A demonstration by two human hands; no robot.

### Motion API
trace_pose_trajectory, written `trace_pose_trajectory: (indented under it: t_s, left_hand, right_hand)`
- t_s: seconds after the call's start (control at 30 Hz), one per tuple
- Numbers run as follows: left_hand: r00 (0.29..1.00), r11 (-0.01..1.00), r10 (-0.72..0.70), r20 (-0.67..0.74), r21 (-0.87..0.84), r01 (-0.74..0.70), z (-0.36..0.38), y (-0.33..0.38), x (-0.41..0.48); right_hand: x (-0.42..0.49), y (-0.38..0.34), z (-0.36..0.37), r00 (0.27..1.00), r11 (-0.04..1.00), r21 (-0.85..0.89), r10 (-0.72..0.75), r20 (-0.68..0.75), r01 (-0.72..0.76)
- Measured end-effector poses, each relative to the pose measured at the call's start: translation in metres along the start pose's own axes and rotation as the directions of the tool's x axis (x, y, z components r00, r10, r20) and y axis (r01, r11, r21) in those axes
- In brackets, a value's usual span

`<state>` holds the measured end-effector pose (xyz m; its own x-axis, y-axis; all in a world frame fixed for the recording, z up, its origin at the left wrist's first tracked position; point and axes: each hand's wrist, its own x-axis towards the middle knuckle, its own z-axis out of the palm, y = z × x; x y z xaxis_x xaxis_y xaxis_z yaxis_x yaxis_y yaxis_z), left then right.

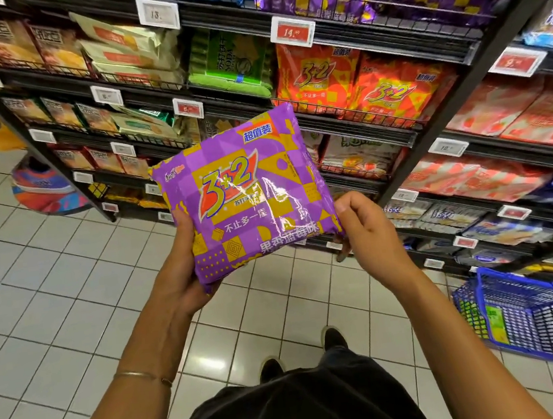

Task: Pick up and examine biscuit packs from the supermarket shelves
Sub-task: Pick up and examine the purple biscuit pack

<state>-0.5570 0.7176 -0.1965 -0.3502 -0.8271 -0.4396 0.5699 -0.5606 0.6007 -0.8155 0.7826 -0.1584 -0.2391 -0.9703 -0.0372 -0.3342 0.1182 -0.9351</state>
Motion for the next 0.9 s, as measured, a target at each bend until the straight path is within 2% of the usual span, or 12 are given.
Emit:
trace_pose_trajectory:
  t_s: [0.1, 0.23, 0.37, 0.47, 0.53, 0.63, 0.7, 0.8, 0.9]
  left_hand:
    - [1.0, 0.999, 0.021, 0.006, 0.027, -0.021, 0.003, 0.002, 0.001]
    - [0.999, 0.997, 0.032, -0.013, 0.075, -0.031, 0.007, 0.007, 0.0]
    - [0.999, 0.995, 0.04, -0.021, 0.092, -0.038, 0.012, 0.01, -0.003]
    - [0.999, 0.995, 0.034, -0.01, 0.096, -0.033, 0.017, 0.01, -0.007]
    - [0.999, 0.992, 0.035, 0.021, 0.118, -0.037, 0.022, 0.01, -0.01]
    - [0.997, 0.976, 0.045, 0.06, 0.211, -0.056, 0.035, 0.005, -0.013]
    - [0.998, 0.954, 0.036, 0.055, 0.295, -0.051, 0.043, 0.003, -0.016]
    - [0.997, 0.957, 0.005, 0.079, 0.287, -0.028, 0.049, 0.009, -0.022]
    - [0.992, 0.928, 0.098, 0.083, 0.353, -0.121, 0.056, 0.015, -0.026]
  right_hand:
    - [0.003, 0.001, 0.0, 0.992, 0.994, -0.088, -0.071, -0.106, 0.062]
    - [0.006, 0.002, -0.001, 0.983, 0.992, -0.074, -0.114, -0.145, 0.105]
    - [0.009, 0.004, -0.009, 0.995, 0.996, 0.046, -0.071, -0.077, 0.074]
    - [0.014, 0.005, -0.018, 0.999, 0.996, 0.082, 0.032, 0.009, -0.033]
    - [0.018, 0.003, -0.019, 0.99, 0.977, 0.169, 0.119, 0.077, -0.131]
    - [0.022, -0.003, -0.011, 0.94, 0.815, 0.476, 0.239, 0.246, -0.331]
    - [0.018, -0.005, -0.006, 0.895, 0.703, 0.556, 0.312, 0.318, -0.443]
    - [0.015, 0.002, -0.005, 0.886, 0.582, 0.67, 0.347, 0.308, -0.461]
    - [0.011, 0.009, -0.008, 0.887, 0.512, 0.734, 0.36, 0.289, -0.446]
